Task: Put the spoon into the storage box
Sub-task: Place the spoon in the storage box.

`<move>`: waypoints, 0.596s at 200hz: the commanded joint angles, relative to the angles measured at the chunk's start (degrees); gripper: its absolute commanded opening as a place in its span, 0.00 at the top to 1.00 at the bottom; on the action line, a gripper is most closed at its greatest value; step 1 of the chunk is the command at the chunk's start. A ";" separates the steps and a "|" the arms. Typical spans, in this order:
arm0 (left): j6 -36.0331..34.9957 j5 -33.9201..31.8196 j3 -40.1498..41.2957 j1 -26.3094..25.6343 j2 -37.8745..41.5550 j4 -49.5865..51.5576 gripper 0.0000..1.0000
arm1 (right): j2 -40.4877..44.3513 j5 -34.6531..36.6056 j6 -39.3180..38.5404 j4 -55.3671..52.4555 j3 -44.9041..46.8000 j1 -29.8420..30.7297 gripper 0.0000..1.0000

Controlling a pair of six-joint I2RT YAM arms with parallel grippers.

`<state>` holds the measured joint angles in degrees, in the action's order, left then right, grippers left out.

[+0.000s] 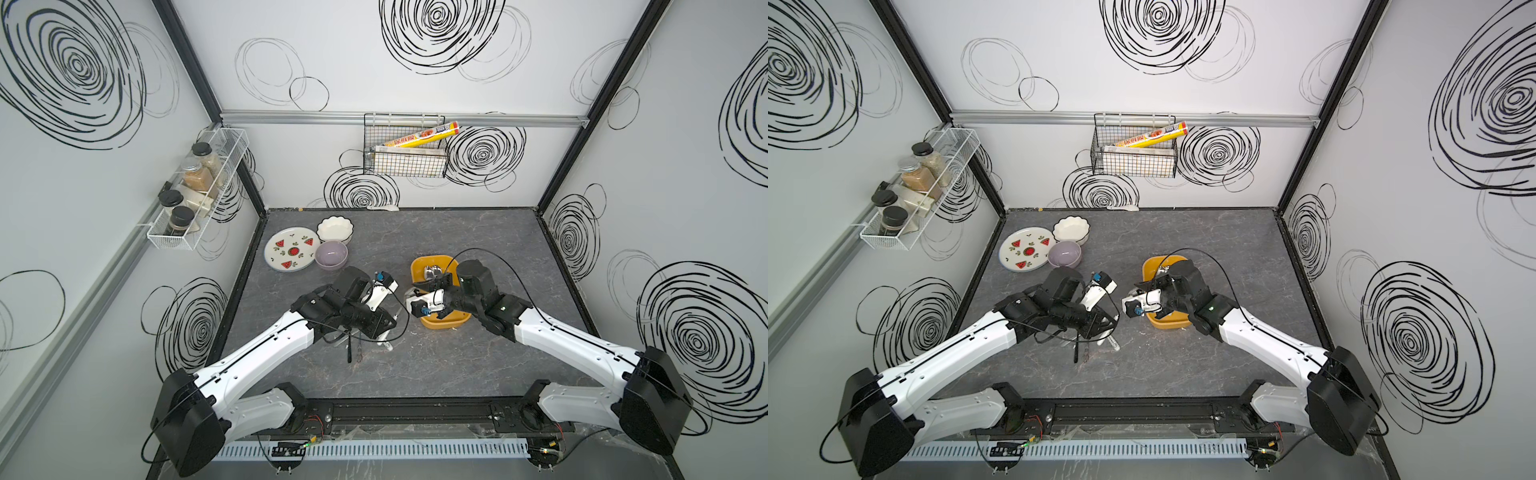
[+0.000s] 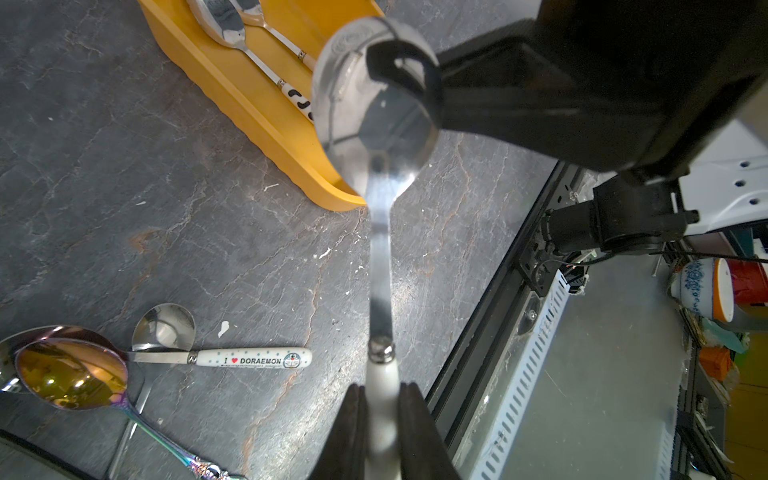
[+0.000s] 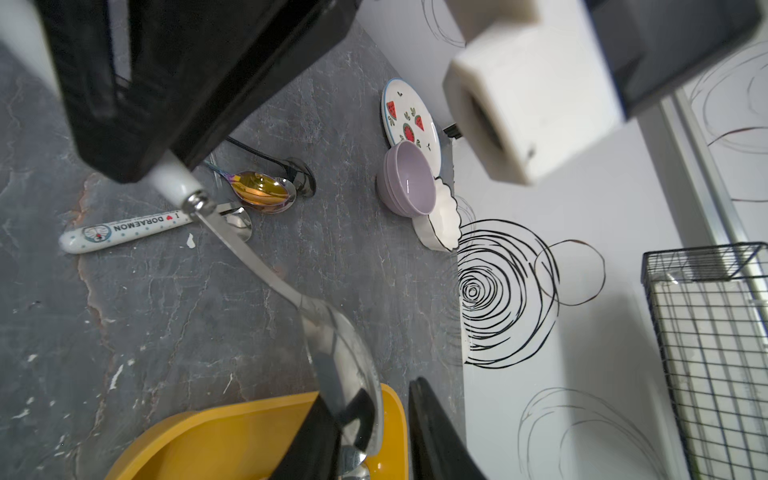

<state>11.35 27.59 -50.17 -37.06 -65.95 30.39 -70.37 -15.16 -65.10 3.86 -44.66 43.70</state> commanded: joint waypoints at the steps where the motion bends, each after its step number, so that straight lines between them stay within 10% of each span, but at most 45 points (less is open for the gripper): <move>1: -1.05 2.50 -2.02 0.06 -0.22 0.70 1.00 | 0.06 -1.15 -0.90 4.57 1.20 0.39 0.69; 46: -1.03 4.00 -2.00 0.15 -0.02 0.91 1.00 | -1.08 -1.75 -0.96 4.87 1.60 0.46 0.69; 90: -0.72 2.99 -2.07 0.32 0.05 0.94 1.00 | -1.29 -2.74 -0.76 1.46 -0.01 0.50 1.00; 119: 0.39 -4.93 -2.54 0.60 0.51 1.67 0.63 | -1.46 -2.70 1.23 -6.07 -3.42 0.51 1.00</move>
<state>11.44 28.53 -50.61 -36.42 -65.93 32.67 -71.50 -16.27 -67.42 2.96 -43.90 43.75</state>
